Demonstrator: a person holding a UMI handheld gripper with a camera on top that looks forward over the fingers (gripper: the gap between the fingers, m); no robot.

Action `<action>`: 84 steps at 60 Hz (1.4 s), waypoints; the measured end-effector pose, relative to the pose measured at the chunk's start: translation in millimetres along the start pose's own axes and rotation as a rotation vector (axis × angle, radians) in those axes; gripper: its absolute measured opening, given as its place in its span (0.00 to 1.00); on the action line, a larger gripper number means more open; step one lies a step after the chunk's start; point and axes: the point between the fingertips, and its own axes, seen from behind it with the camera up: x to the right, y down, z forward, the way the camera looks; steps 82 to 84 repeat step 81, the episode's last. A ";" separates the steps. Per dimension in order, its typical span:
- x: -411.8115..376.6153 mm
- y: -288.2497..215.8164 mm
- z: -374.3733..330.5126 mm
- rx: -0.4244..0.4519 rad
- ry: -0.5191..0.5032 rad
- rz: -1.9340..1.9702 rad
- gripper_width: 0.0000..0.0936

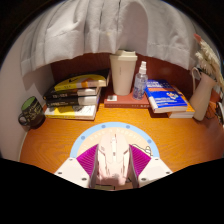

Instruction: Arrange mouse

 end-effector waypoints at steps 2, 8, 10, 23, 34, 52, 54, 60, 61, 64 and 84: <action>0.0 0.0 -0.1 -0.003 0.003 0.006 0.56; 1.3 1.0 -6.1 -0.037 0.020 0.022 0.71; 3.9 -4.3 -12.8 -0.030 0.030 0.028 0.77; -10.8 -58.0 -106.7 0.066 0.011 0.033 0.92; -26.6 -90.2 -207.0 0.167 0.017 0.036 0.91; -42.8 -82.0 -301.6 0.222 -0.042 0.068 0.91; -40.5 -79.9 -307.0 0.224 -0.043 0.075 0.91; -31.2 -74.1 -317.6 0.231 -0.030 0.088 0.91; -29.5 -72.8 -318.8 0.232 -0.027 0.089 0.91; -24.5 -68.6 -321.4 0.228 -0.019 0.084 0.91; 1.0 -57.3 -325.9 0.218 0.025 0.077 0.91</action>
